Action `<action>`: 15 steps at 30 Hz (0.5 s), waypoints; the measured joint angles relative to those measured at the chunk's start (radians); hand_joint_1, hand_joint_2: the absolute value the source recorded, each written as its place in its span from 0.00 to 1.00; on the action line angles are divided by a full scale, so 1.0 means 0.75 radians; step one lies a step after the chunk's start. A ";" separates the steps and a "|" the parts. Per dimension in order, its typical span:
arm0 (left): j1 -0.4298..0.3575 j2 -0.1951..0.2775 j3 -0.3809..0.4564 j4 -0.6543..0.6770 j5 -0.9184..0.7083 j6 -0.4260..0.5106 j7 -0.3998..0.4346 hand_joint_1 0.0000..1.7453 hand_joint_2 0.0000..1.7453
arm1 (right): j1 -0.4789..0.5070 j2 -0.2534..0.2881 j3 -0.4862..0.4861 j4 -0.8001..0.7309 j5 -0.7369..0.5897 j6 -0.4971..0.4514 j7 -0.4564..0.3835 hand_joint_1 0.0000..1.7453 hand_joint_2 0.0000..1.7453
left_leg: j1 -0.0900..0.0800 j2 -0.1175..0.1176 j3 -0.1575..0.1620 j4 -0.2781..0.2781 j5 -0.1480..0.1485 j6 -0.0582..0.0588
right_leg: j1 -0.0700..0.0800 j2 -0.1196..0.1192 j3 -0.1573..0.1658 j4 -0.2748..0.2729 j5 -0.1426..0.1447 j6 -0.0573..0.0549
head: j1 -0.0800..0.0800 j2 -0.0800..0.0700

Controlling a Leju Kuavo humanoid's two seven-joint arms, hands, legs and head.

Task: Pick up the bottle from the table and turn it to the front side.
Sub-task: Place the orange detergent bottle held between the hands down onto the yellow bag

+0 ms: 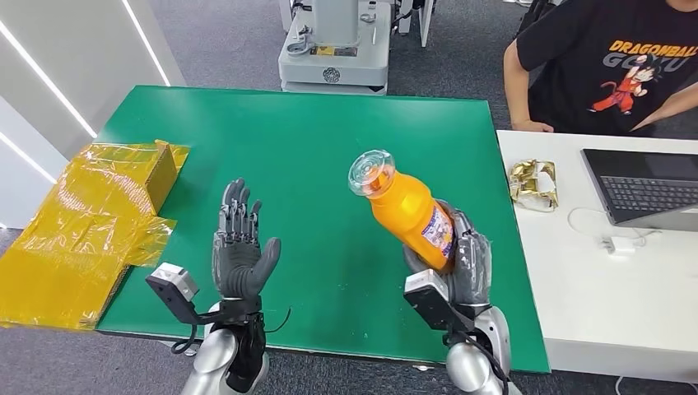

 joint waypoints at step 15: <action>-0.063 0.000 -0.074 0.100 0.011 -0.106 0.008 0.00 1.00 | -0.031 0.012 0.078 0.061 0.063 0.338 0.017 1.00 1.00 | 0.000 0.000 -0.001 0.000 0.000 0.000 | 0.000 0.000 0.000 0.000 0.000 0.000 | 0.000 0.000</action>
